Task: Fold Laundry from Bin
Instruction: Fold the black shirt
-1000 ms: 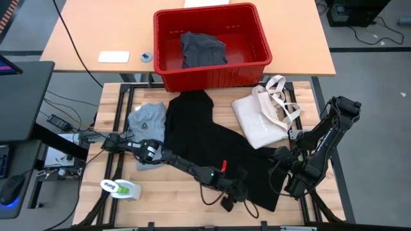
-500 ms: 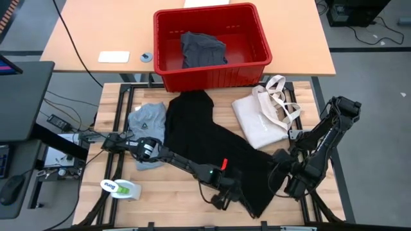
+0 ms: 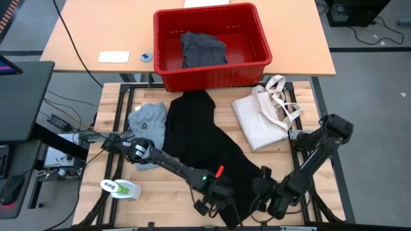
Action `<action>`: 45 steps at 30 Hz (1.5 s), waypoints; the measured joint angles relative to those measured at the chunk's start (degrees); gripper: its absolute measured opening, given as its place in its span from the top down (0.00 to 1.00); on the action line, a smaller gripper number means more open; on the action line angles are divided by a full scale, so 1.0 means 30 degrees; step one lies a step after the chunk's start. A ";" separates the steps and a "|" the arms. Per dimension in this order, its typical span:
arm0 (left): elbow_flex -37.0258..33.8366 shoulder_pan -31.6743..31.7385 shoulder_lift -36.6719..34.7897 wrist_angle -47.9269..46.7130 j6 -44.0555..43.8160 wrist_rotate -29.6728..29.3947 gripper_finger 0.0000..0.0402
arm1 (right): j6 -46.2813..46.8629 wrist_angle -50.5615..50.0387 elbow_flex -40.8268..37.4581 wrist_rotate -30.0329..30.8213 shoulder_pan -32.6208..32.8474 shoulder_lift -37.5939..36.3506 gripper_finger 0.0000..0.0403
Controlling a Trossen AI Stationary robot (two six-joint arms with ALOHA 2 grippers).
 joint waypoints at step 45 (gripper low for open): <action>0.0087 -0.1855 0.2301 1.0129 0.1700 -0.0915 0.53 | 0.7515 -0.0751 0.0136 -0.2004 -0.2670 0.2343 0.78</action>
